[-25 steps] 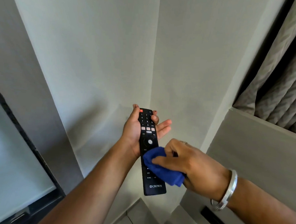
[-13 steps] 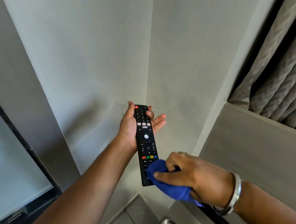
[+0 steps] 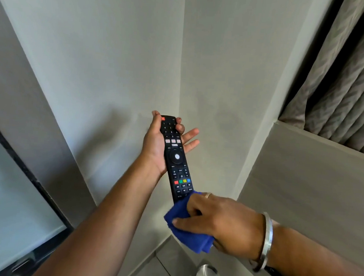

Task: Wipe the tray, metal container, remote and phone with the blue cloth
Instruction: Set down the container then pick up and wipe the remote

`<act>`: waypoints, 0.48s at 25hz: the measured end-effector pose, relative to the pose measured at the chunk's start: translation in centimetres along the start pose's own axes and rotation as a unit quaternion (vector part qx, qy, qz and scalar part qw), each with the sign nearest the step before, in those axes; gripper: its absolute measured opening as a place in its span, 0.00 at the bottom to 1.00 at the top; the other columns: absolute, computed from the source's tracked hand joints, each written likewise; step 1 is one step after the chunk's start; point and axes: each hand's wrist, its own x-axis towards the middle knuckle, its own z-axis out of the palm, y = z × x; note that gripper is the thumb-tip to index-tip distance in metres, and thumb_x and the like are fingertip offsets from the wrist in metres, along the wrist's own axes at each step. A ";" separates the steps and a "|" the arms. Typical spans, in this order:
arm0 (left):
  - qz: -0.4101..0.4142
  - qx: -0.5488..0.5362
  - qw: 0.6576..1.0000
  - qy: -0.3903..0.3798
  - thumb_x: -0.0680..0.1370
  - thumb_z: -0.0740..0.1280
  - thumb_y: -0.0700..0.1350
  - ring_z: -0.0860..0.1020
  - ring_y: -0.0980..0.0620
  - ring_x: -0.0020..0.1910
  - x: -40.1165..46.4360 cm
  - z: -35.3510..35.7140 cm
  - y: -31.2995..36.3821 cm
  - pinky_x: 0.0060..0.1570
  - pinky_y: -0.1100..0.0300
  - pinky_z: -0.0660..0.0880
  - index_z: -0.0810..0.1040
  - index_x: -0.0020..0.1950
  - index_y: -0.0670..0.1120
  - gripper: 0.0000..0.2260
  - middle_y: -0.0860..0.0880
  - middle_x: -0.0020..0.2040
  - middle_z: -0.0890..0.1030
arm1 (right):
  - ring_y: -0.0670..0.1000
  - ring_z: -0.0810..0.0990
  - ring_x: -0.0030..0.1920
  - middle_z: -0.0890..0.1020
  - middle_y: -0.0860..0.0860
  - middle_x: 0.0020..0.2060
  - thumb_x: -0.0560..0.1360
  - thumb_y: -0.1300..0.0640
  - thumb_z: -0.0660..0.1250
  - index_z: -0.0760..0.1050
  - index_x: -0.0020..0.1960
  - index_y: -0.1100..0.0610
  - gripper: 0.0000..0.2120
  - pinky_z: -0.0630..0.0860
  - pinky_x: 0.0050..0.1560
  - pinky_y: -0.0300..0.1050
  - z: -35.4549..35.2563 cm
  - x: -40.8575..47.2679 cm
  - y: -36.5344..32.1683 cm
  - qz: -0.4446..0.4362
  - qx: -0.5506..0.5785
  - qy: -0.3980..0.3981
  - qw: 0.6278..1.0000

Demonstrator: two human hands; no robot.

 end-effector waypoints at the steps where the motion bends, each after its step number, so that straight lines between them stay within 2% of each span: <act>1: -0.002 -0.001 1.000 -0.004 0.77 0.54 0.70 0.84 0.40 0.51 0.0 -0.4 0.3 0.50 0.43 0.81 0.77 0.46 0.45 0.29 0.51 0.32 0.78 | 0.53 0.76 0.39 0.77 0.53 0.43 0.67 0.63 0.73 0.76 0.62 0.51 0.25 0.73 0.31 0.43 -0.1 -0.4 0.2 0.000 -0.014 -0.004 1.000; 4: -0.020 -0.005 0.999 -0.031 0.77 0.55 0.69 0.84 0.40 0.52 -0.5 -1.3 0.6 0.48 0.44 0.82 0.77 0.48 0.44 0.29 0.50 0.33 0.79 | 0.51 0.74 0.37 0.76 0.53 0.42 0.64 0.66 0.72 0.77 0.61 0.51 0.27 0.76 0.30 0.47 -1.5 -1.0 1.8 0.035 -0.046 0.038 0.998; 6: -0.030 -0.002 0.999 -0.043 0.77 0.54 0.69 0.84 0.40 0.52 -1.0 -1.4 0.3 0.48 0.45 0.82 0.77 0.49 0.44 0.29 0.50 0.35 0.80 | 0.53 0.75 0.36 0.76 0.54 0.41 0.63 0.69 0.71 0.76 0.62 0.52 0.29 0.76 0.31 0.49 -2.7 -0.9 3.3 0.069 -0.050 0.108 0.991; 9: -0.028 0.003 0.998 -0.062 0.78 0.54 0.69 0.83 0.41 0.54 -1.6 -0.3 -0.5 0.51 0.47 0.82 0.78 0.50 0.44 0.29 0.49 0.38 0.81 | 0.54 0.74 0.38 0.75 0.54 0.42 0.65 0.67 0.71 0.75 0.63 0.51 0.27 0.76 0.33 0.51 -2.2 0.8 3.2 0.128 -0.056 0.212 0.967; 11: -0.030 -0.020 0.997 -0.071 0.78 0.54 0.69 0.83 0.41 0.53 -1.8 0.2 -0.7 0.51 0.48 0.82 0.77 0.50 0.44 0.29 0.49 0.38 0.81 | 0.52 0.73 0.38 0.75 0.52 0.41 0.72 0.60 0.68 0.75 0.58 0.51 0.15 0.76 0.37 0.53 -0.4 1.9 2.0 0.152 0.008 0.228 0.962; 12: -0.036 -0.036 0.996 -0.076 0.78 0.54 0.68 0.84 0.41 0.52 -2.0 0.2 -0.6 0.50 0.48 0.82 0.77 0.50 0.43 0.29 0.50 0.38 0.81 | 0.51 0.73 0.38 0.75 0.50 0.40 0.75 0.56 0.66 0.75 0.54 0.51 0.08 0.76 0.39 0.55 0.5 1.7 1.7 0.129 0.022 0.217 0.967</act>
